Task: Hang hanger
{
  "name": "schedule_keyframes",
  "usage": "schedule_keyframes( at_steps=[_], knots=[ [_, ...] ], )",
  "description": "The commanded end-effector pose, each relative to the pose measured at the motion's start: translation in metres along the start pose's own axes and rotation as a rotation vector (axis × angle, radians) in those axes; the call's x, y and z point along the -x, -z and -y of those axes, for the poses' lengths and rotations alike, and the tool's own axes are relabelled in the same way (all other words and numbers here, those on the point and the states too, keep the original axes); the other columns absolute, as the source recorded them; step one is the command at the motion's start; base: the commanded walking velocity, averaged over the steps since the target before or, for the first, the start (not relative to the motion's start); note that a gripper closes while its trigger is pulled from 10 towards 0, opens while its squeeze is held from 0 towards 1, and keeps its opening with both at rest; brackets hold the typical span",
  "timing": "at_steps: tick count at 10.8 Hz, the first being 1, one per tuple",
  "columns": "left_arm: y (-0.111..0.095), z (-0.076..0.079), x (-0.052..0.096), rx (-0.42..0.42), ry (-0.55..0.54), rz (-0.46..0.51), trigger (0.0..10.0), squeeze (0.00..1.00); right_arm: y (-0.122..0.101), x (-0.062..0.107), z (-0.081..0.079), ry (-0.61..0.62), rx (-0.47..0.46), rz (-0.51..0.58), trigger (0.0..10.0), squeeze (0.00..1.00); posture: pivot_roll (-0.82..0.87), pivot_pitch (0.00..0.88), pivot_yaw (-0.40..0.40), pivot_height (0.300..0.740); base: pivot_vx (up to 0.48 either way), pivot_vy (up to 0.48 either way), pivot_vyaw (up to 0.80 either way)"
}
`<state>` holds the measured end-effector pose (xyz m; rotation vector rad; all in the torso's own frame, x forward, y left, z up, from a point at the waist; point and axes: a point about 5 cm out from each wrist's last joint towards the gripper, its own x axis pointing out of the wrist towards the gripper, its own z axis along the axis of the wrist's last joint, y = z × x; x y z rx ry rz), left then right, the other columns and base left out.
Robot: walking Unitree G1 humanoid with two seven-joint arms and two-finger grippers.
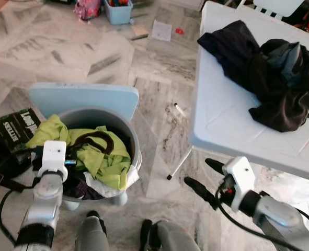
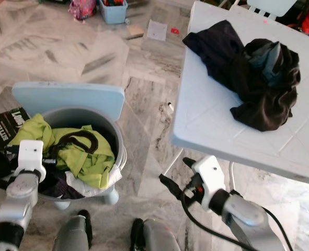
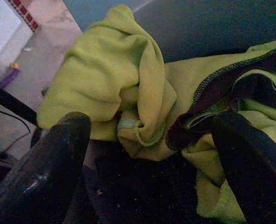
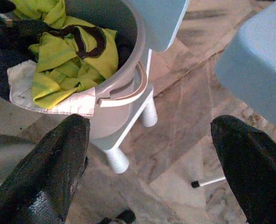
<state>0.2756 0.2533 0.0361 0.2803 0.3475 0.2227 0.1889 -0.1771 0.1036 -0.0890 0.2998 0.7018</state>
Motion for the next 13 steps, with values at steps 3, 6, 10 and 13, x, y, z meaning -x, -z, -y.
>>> schedule_keyframes(
  at_steps=[3,6,10,13],
  knots=[
    [0.006,0.008,-0.011,0.007,0.067,-0.049,8.3,0.00,-0.004,0.027,0.003,-0.010,-0.014,-0.060,10.0,0.00,-0.24,0.243,-0.237,0.740,0.000,0.000,0.00],
    [0.003,0.015,-0.018,-0.012,0.106,-0.065,0.0,0.00,-0.006,0.037,0.009,0.006,0.002,-0.087,10.0,0.00,-0.28,0.241,-0.247,0.740,0.000,0.000,0.00],
    [0.017,0.006,-0.017,-0.038,0.087,-0.123,0.0,0.00,-0.007,0.034,0.012,-0.004,0.015,-0.091,10.0,0.00,-0.27,0.228,-0.247,0.740,0.000,0.000,0.00],
    [0.023,-0.002,-0.015,-0.047,0.076,-0.138,0.0,0.00,-0.007,0.029,0.012,-0.005,0.024,-0.086,10.0,0.00,-0.27,0.217,-0.250,0.740,0.000,0.000,0.00]
  ],
)
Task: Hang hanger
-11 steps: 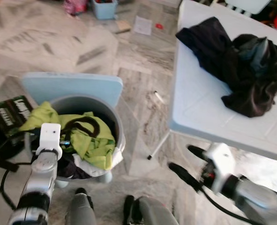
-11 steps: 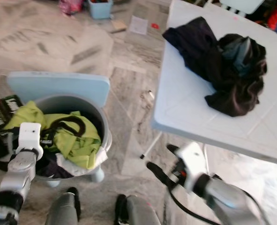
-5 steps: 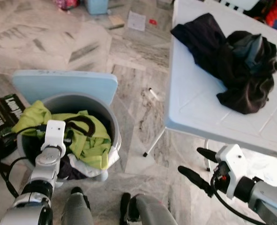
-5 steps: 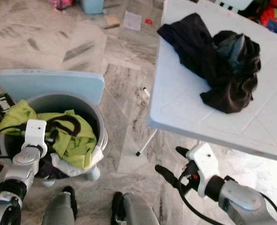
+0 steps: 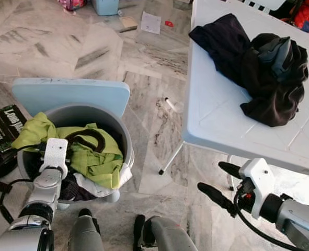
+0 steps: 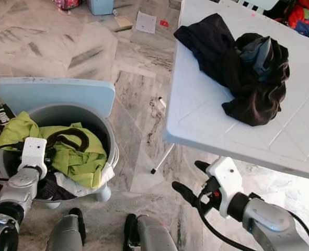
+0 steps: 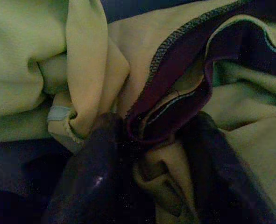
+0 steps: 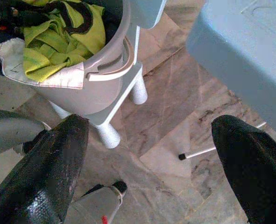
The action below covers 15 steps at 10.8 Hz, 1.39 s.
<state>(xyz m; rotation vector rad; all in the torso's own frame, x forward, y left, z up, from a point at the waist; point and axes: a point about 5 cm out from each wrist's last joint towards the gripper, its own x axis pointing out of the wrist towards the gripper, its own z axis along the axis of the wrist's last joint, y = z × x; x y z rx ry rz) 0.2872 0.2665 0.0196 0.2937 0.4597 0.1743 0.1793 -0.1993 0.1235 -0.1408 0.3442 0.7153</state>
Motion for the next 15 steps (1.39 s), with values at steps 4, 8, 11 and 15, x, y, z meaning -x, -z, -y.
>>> schedule_keyframes(
  at_steps=[4,8,11,15],
  knots=[
    [0.011,0.000,0.003,-0.016,0.003,-0.034,0.0,0.00,0.005,0.000,0.003,0.013,0.011,-0.023,10.0,0.00,-0.26,0.209,-0.256,0.740,0.000,0.000,0.00],
    [0.009,-0.004,0.002,-0.025,-0.014,-0.021,0.0,0.00,0.001,-0.007,0.003,0.013,0.022,-0.007,10.0,0.00,-0.26,0.204,-0.252,0.740,0.000,0.000,0.00],
    [-0.007,-0.016,0.000,-0.094,-0.071,0.070,0.0,0.00,0.001,-0.013,0.002,0.019,0.025,0.007,10.0,0.00,-0.24,0.198,-0.244,0.740,0.000,0.000,0.00],
    [-0.041,0.005,0.001,-0.308,0.165,0.225,0.0,0.00,0.002,-0.019,0.005,0.021,0.025,0.022,10.0,0.00,-0.21,0.190,-0.233,0.740,0.000,0.000,0.00]
  ],
)
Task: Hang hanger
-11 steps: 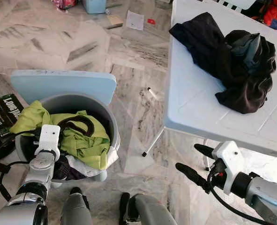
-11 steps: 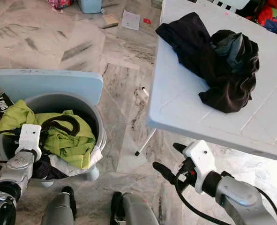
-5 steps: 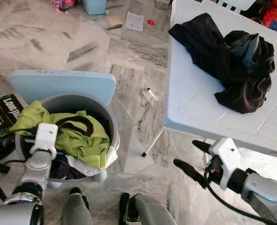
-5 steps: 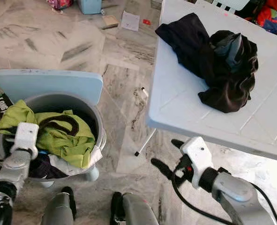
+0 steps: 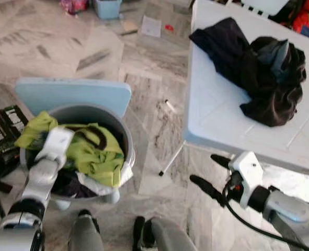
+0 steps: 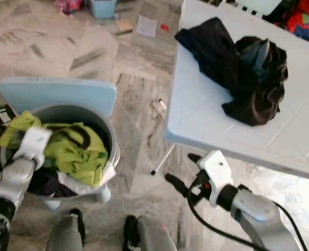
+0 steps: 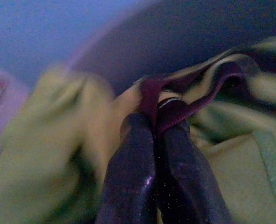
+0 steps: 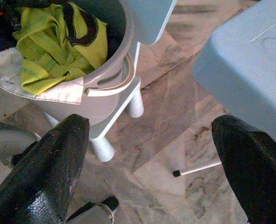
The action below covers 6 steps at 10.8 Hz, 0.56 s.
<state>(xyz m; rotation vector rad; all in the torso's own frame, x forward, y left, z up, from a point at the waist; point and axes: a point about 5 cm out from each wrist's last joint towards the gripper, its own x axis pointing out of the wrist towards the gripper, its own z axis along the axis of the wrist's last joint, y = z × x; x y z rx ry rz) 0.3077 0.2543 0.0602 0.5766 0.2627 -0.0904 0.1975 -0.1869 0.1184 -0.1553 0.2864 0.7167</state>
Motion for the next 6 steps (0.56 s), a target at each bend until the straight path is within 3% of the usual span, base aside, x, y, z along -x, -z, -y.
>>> schedule_keyframes(
  at_steps=[1,4,6],
  knots=[
    [-0.005,0.016,0.002,-0.065,0.124,0.017,0.0,0.00,0.007,0.001,0.002,0.012,-0.010,-0.025,10.0,0.00,-0.20,0.188,-0.234,0.740,0.000,0.000,0.00],
    [-0.018,0.050,0.033,-0.155,0.439,0.005,0.0,0.00,0.008,-0.015,-0.003,-0.019,-0.014,0.000,10.0,0.00,-0.15,0.183,-0.229,0.740,0.000,0.000,0.00],
    [-0.032,0.061,0.058,-0.182,0.612,-0.030,0.0,0.00,0.009,-0.022,-0.002,-0.016,-0.017,0.015,10.0,0.00,-0.12,0.178,-0.215,0.740,0.000,0.000,0.00]
  ],
)
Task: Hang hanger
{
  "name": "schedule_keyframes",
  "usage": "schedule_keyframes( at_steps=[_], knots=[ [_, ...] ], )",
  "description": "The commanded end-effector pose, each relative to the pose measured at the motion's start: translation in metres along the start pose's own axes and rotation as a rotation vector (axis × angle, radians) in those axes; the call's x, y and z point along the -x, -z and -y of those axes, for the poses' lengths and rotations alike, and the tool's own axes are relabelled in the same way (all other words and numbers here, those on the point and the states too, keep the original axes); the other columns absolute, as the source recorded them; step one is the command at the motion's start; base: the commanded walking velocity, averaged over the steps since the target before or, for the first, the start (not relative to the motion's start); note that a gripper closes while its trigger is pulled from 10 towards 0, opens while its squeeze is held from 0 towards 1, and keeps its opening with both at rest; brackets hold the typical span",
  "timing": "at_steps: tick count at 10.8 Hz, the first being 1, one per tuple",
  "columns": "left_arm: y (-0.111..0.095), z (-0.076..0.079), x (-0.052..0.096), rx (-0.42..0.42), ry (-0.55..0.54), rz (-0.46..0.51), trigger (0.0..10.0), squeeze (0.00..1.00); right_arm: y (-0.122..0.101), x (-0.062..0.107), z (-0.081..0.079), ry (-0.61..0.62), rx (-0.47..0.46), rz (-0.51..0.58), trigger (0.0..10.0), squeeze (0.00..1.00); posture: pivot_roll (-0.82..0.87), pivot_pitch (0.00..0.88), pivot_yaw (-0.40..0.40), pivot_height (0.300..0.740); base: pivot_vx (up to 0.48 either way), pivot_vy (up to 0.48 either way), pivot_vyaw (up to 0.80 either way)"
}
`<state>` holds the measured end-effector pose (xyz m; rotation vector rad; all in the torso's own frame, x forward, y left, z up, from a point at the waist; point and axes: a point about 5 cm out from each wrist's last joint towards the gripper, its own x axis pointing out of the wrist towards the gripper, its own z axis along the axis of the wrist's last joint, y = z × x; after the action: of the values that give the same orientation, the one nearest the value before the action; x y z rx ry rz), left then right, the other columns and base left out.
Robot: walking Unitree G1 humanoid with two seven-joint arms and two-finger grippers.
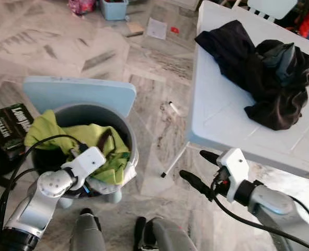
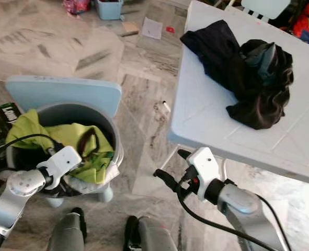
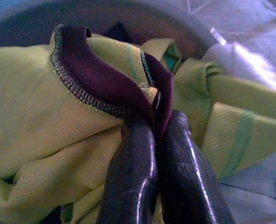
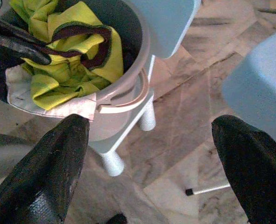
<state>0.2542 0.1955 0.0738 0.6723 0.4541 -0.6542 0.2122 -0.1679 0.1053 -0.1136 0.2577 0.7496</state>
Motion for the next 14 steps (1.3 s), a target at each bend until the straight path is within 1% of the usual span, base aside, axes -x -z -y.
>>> schedule_keyframes(
  at_steps=[1,2,3,4,5,6,7,8,10,11,12,13,14],
  knots=[
    [-0.002,0.011,-0.003,0.015,0.055,-0.005,6.3,0.00,0.006,0.000,0.001,0.019,0.002,-0.018,10.0,0.00,-0.11,0.172,-0.206,0.740,0.000,0.000,0.00],
    [0.014,0.005,-0.006,0.011,-0.011,-0.093,10.0,1.00,0.007,-0.004,-0.001,0.016,0.001,-0.011,10.0,0.00,-0.11,0.170,-0.201,0.740,0.000,0.000,0.00],
    [0.020,0.001,-0.005,0.010,-0.049,-0.134,10.0,1.00,0.007,-0.006,-0.002,0.015,0.000,-0.006,10.0,0.00,-0.11,0.168,-0.200,0.740,0.000,0.000,0.00],
    [0.018,-0.004,0.000,0.032,-0.091,-0.133,10.0,1.00,0.009,-0.006,-0.001,0.020,0.001,-0.002,10.0,0.00,-0.10,0.169,-0.195,0.740,0.000,0.000,0.00],
    [0.013,-0.001,0.002,0.031,-0.063,-0.121,10.0,1.00,0.009,-0.007,0.000,0.022,0.002,0.000,10.0,0.00,-0.09,0.168,-0.195,0.740,0.000,0.000,0.00],
    [0.014,0.004,0.002,0.010,-0.034,-0.123,10.0,1.00,0.010,-0.009,-0.001,0.022,0.003,0.003,10.0,0.00,-0.08,0.166,-0.193,0.740,0.000,0.000,0.00],
    [0.015,0.000,0.000,-0.031,-0.099,-0.111,10.0,1.00,0.009,-0.012,-0.001,0.021,0.003,0.008,10.0,0.00,-0.08,0.166,-0.193,0.740,0.000,0.000,0.00],
    [0.011,-0.012,0.000,-0.086,-0.230,-0.076,10.0,1.00,0.009,-0.014,-0.002,0.021,0.004,0.013,10.0,0.00,-0.08,0.167,-0.192,0.740,0.000,0.000,0.00],
    [0.006,-0.017,0.003,-0.110,-0.344,-0.043,10.0,1.00,0.010,-0.017,-0.003,0.019,0.007,0.016,10.0,0.00,-0.07,0.165,-0.191,0.740,0.000,0.000,0.00],
    [0.006,-0.017,0.006,-0.115,-0.438,-0.014,10.0,1.00,0.009,-0.019,-0.003,0.018,0.004,0.020,10.0,0.00,-0.06,0.163,-0.188,0.740,0.000,0.000,0.00],
    [0.008,-0.015,0.008,-0.114,-0.469,-0.006,10.0,1.00,0.010,-0.020,-0.004,0.013,-0.002,0.022,10.0,0.00,-0.05,0.161,-0.187,0.740,0.000,0.000,0.00],
    [0.009,-0.012,0.013,-0.110,-0.523,0.012,10.0,1.00,0.010,-0.022,-0.004,0.011,0.000,0.023,10.0,0.00,-0.05,0.158,-0.184,0.740,0.000,0.000,0.00],
    [0.010,-0.006,0.021,-0.071,-0.602,0.043,10.0,1.00,0.010,-0.024,-0.004,0.013,0.002,0.027,10.0,0.00,-0.04,0.154,-0.179,0.740,0.000,0.000,0.00]
  ],
)
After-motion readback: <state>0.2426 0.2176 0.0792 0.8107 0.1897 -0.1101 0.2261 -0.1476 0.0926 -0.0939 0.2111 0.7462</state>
